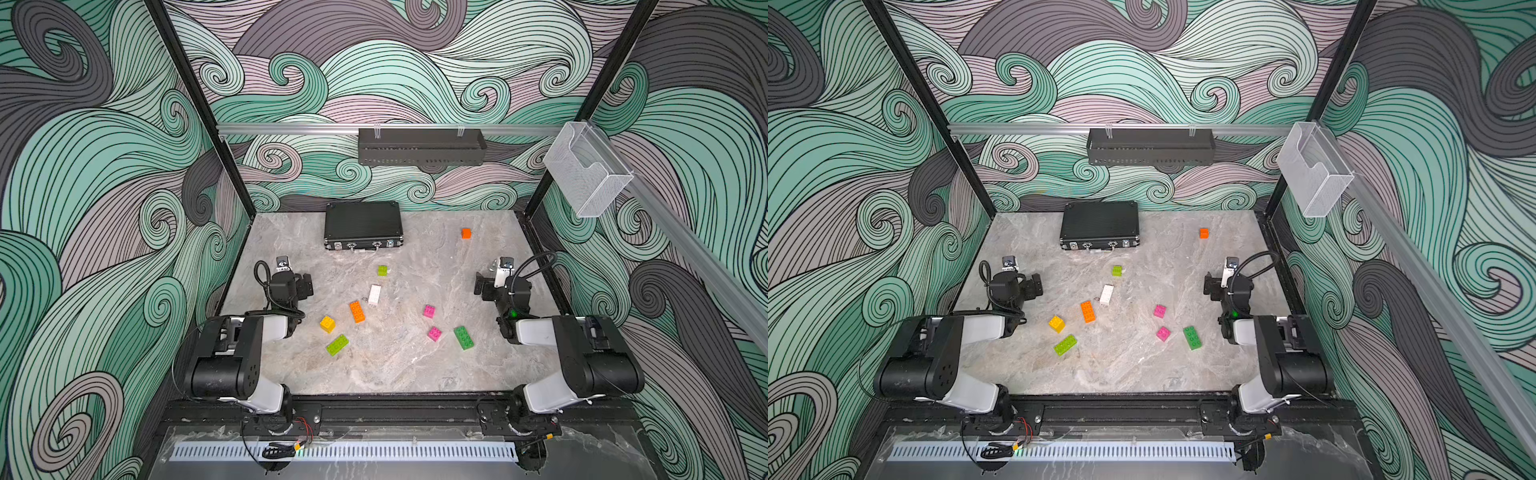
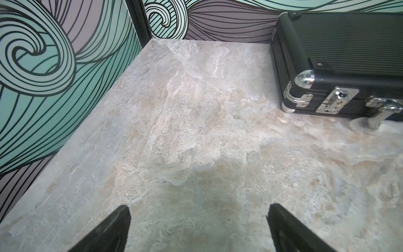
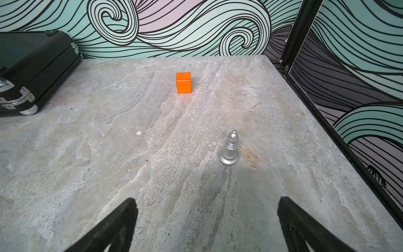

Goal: Assemble a carrot with lego
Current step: Move the lego brick at the center of the board.

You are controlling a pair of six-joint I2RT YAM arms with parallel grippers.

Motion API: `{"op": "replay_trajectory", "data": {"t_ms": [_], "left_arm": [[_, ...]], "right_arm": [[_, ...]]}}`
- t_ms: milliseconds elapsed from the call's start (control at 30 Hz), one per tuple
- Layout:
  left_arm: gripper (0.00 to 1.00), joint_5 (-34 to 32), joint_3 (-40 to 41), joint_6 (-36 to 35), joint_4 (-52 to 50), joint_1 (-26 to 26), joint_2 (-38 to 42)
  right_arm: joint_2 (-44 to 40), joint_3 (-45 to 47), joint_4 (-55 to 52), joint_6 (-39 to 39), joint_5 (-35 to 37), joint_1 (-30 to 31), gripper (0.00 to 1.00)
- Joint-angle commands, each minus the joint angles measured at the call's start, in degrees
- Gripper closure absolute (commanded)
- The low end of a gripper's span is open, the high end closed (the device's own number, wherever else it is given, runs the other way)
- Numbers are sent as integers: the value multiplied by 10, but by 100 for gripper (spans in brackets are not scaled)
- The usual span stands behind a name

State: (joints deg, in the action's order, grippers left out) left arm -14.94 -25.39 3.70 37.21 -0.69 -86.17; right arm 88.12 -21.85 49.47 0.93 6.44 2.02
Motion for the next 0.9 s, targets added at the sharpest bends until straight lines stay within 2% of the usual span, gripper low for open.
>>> {"op": "replay_trajectory", "data": {"t_ms": [0,867], "left_arm": [[1,7,-21,7,1,-5,-8],[2,7,-21,7,0,-5,-8]], "right_arm": [[3,-10,3,0,-5,1,0],[3,-10,2,0,-11,-3,0]]}}
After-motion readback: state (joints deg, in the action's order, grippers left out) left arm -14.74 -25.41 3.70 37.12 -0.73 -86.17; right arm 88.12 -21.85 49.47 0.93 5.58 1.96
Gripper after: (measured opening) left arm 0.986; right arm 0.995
